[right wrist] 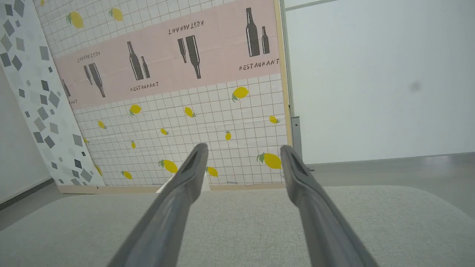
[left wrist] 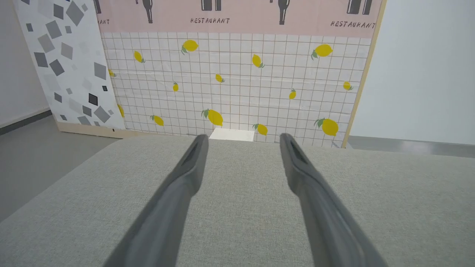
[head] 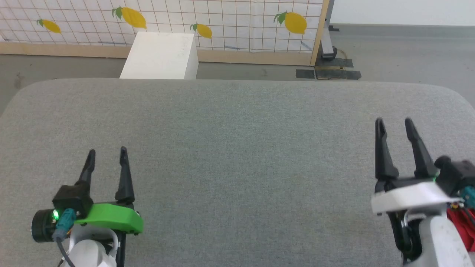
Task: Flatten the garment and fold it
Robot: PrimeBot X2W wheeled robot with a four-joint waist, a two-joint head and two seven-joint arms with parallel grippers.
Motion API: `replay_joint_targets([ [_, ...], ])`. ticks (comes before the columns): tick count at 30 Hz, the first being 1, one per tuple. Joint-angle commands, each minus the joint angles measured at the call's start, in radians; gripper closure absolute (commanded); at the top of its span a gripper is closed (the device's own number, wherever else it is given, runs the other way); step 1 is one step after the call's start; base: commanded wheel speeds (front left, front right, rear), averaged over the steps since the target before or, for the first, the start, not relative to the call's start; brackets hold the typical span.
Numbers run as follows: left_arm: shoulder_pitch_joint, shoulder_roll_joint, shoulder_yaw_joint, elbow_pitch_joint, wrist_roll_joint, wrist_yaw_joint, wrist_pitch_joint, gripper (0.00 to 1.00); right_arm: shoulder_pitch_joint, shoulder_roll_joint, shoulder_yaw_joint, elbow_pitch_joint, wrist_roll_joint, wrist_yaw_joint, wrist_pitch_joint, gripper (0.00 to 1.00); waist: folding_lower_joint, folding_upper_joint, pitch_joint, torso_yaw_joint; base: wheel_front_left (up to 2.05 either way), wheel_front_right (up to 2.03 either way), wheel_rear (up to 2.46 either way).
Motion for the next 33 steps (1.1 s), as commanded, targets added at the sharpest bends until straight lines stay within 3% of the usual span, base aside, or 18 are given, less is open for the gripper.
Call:
replay_joint_targets([
  [1, -0.003, 0.008, -0.006, 0.005, 0.021, 0.011, -0.001, 0.00, 0.029, -0.001, -0.001, -0.006, -0.012, -0.001, -0.006, 0.00, 0.0001, 0.0100, -0.003, -0.002, 0.00, 0.00, 0.00],
  [13, 0.027, -0.016, -0.027, 0.028, 0.036, 0.035, -0.004, 0.00, 0.132, -0.001, 0.019, -0.012, -0.013, -0.001, -0.006, 0.00, 0.0001, 0.0100, -0.002, -0.008, 0.00, 0.00, 0.00],
  [31, 0.051, -0.029, -0.034, 0.056, 0.027, 0.002, -0.005, 0.00, 0.152, 0.000, 0.020, 0.044, -0.010, -0.001, -0.006, 0.00, 0.0001, 0.0100, 0.005, -0.020, 0.00, 0.00, 0.00],
  [32, 0.045, -0.027, -0.033, 0.054, 0.034, 0.007, 0.000, 1.00, 0.141, 0.000, 0.020, 0.043, -0.007, 0.000, 0.000, 1.00, 0.0001, 0.0000, 0.005, -0.021, 0.00, 0.00, 0.00],
  [33, 0.045, -0.027, -0.033, 0.054, 0.034, 0.007, 0.000, 1.00, 0.141, 0.000, 0.020, 0.043, -0.008, 0.000, 0.001, 1.00, 0.0001, 0.0000, 0.005, -0.021, 0.00, 0.00, 0.00],
])
